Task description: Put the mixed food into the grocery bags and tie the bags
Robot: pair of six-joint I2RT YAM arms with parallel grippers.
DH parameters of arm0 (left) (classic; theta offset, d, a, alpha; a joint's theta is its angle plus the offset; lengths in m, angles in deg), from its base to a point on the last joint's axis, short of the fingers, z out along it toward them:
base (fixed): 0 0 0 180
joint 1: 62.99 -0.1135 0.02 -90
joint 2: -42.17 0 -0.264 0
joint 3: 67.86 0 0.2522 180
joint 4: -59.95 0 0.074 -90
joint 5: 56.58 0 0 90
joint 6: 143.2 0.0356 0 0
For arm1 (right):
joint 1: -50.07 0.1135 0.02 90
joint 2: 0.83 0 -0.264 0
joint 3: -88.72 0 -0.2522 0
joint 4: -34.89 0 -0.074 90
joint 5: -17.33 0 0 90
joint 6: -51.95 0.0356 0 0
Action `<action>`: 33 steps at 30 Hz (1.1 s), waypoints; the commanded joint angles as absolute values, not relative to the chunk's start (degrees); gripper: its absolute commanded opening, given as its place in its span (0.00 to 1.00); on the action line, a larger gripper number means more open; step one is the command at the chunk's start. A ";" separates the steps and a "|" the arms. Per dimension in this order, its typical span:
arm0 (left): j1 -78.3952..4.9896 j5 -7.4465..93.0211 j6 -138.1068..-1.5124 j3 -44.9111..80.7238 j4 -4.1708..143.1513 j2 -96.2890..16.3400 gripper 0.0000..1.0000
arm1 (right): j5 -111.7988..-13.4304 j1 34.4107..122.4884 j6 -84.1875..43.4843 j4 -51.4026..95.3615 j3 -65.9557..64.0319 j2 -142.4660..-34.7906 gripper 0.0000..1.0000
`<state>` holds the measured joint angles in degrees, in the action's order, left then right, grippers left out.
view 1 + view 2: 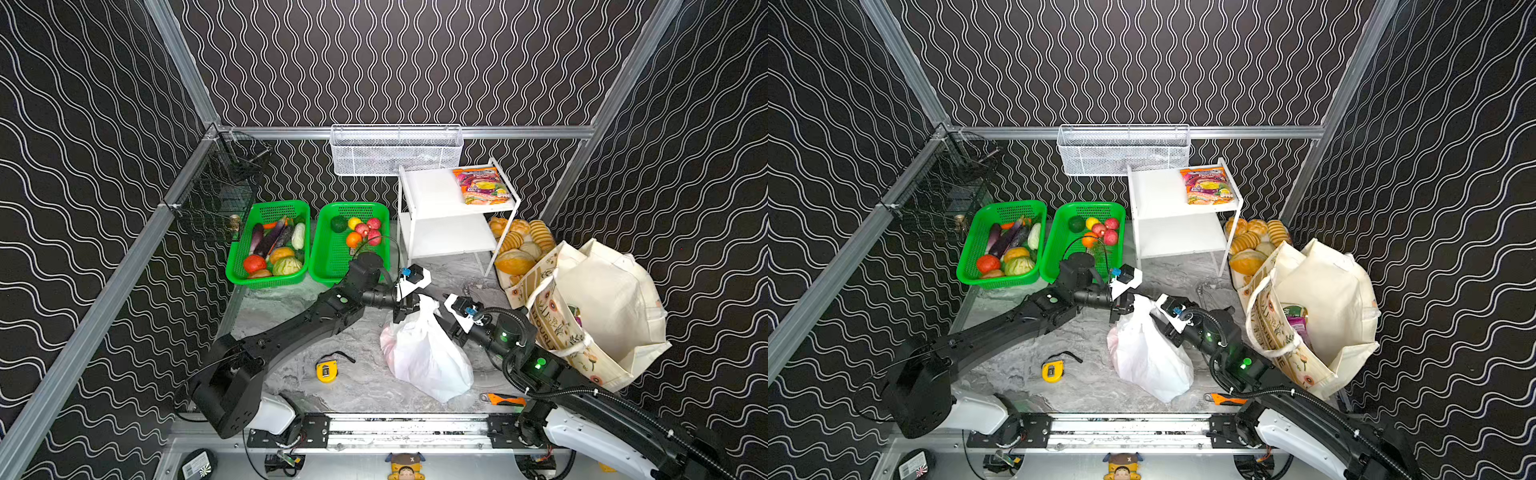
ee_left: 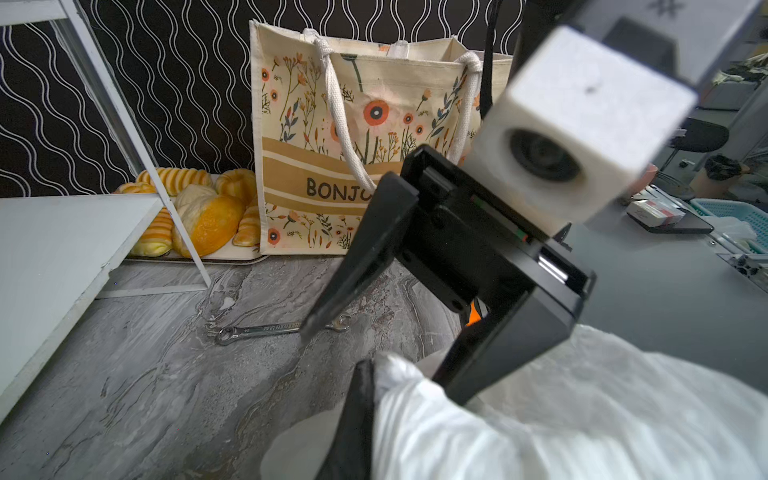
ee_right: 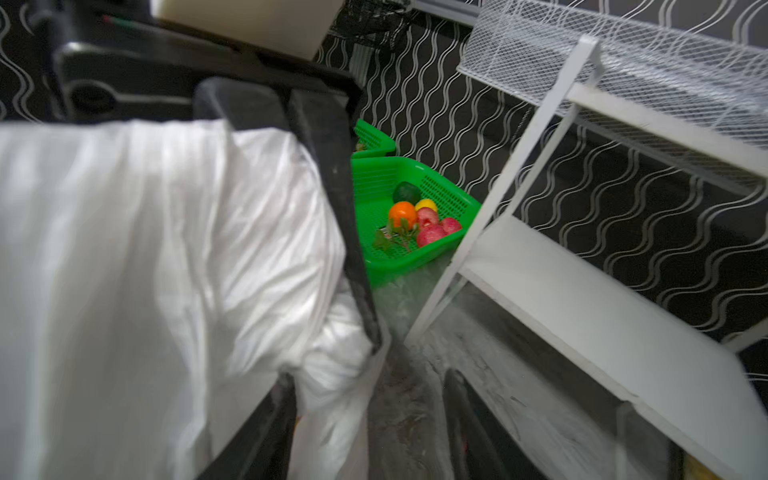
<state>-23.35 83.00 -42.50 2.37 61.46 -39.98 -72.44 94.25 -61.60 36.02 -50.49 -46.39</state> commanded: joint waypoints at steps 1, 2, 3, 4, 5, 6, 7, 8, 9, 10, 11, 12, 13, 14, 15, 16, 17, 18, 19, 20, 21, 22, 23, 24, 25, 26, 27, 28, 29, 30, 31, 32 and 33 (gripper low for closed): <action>-23.50 85.44 -41.10 3.03 62.53 -40.23 0.00 | -75.72 94.35 -70.04 34.18 -49.77 -44.90 0.57; -23.61 85.55 -41.07 3.10 62.63 -40.32 0.00 | -75.27 94.28 -71.69 32.90 -49.22 -44.61 0.57; -23.56 85.64 -40.99 3.12 62.64 -40.48 0.00 | -75.20 94.27 -72.83 31.79 -48.72 -44.42 0.56; -23.56 85.80 -41.07 3.21 62.64 -40.62 0.00 | -74.89 94.28 -73.91 30.99 -48.29 -44.35 0.56; -23.57 85.95 -41.07 3.32 62.64 -40.71 0.00 | -74.71 94.36 -74.94 30.62 -48.00 -44.28 0.54; -23.63 85.98 -41.16 3.47 62.72 -40.88 0.00 | -74.57 94.36 -75.55 30.62 -47.85 -44.33 0.53; -23.65 86.06 -41.29 3.63 62.81 -41.01 0.00 | -74.22 94.28 -76.26 30.70 -47.73 -44.33 0.51; -23.69 86.06 -41.34 3.86 63.01 -41.22 0.00 | -73.92 94.35 -77.02 30.92 -47.66 -44.41 0.47; -23.63 86.11 -41.17 3.96 63.32 -41.24 0.00 | -73.25 94.34 -77.96 30.85 -47.55 -44.46 0.43; -23.70 86.09 -41.08 4.03 63.55 -41.26 0.00 | -72.71 94.35 -78.49 30.36 -47.23 -44.56 0.40; -23.70 86.03 -40.99 4.12 63.82 -41.33 0.00 | -72.35 94.29 -79.29 30.06 -46.93 -44.85 0.36; -23.70 86.04 -40.95 4.20 63.89 -41.21 0.00 | -72.35 94.35 -79.78 29.72 -46.65 -45.11 0.32; -23.71 86.11 -40.84 4.26 63.95 -41.16 0.00 | -72.30 94.35 -79.97 29.19 -46.22 -45.44 0.31; -23.62 86.06 -40.73 4.27 64.08 -41.18 0.00 | -72.45 94.37 -80.31 28.76 -45.90 -45.70 0.28; -23.70 86.11 -40.59 4.41 64.36 -41.18 0.00 | -72.82 94.36 -80.33 29.06 -45.87 -45.82 0.27; -23.71 86.00 -40.47 4.36 64.66 -41.19 0.00 | -72.90 94.35 -80.50 29.42 -46.10 -45.74 0.27; -23.71 86.01 -40.39 4.53 64.95 -41.16 0.00 | -72.80 94.36 -81.15 30.18 -46.41 -45.46 0.27; -23.71 86.09 -40.44 4.57 65.08 -41.20 0.00 | -72.56 94.36 -81.83 31.03 -46.72 -45.37 0.27; -23.66 86.14 -40.47 4.53 65.08 -41.16 0.00 | -72.24 94.37 -82.27 31.17 -46.75 -45.41 0.26; -23.65 86.23 -40.50 4.53 65.08 -41.15 0.00 | -72.03 94.32 -82.35 31.19 -46.45 -45.60 0.25; -23.66 86.36 -40.53 4.61 65.22 -41.30 0.00 | -71.74 94.36 -82.29 31.15 -46.05 -45.90 0.25; -23.68 86.39 -40.47 4.69 65.47 -41.36 0.00 | -70.94 94.37 -82.39 30.86 -45.68 -46.06 0.25; -23.66 86.45 -40.43 4.75 65.65 -41.33 0.00 | -69.84 94.38 -82.60 30.67 -45.36 -46.18 0.25; -23.66 86.60 -40.33 4.86 65.88 -41.41 0.00 | -68.94 94.36 -82.44 31.10 -45.28 -46.25 0.25; -23.67 86.65 -40.29 4.87 65.95 -41.42 0.00 | -68.16 94.36 -82.23 31.51 -45.31 -46.33 0.25; -23.68 86.83 -40.16 4.98 66.34 -41.60 0.00 | -67.27 94.38 -82.02 31.83 -45.26 -46.34 0.26; -23.68 87.01 -39.87 5.23 66.98 -41.75 0.00 | -66.39 94.38 -81.84 32.18 -45.21 -46.36 0.26; -23.66 87.18 -39.48 5.66 67.76 -41.97 0.00 | -65.81 94.36 -81.74 32.19 -45.17 -46.43 0.26; -23.66 87.42 -39.15 5.99 68.55 -42.09 0.00 | -65.40 94.36 -81.77 31.70 -44.73 -46.76 0.25; -23.69 87.63 -38.70 6.33 69.28 -42.28 0.00 | -65.17 94.37 -81.58 31.26 -44.35 -47.03 0.25; -23.70 87.74 -38.35 6.61 69.97 -42.46 0.00 | -64.75 94.36 -81.35 30.91 -44.06 -47.33 0.26; -23.69 87.65 -38.17 6.93 70.53 -42.63 0.00 | -64.12 94.36 -81.35 30.63 -43.92 -47.41 0.26; -23.71 87.55 -38.16 7.03 70.78 -42.75 0.00 | -63.89 94.37 -81.33 30.92 -43.85 -47.45 0.26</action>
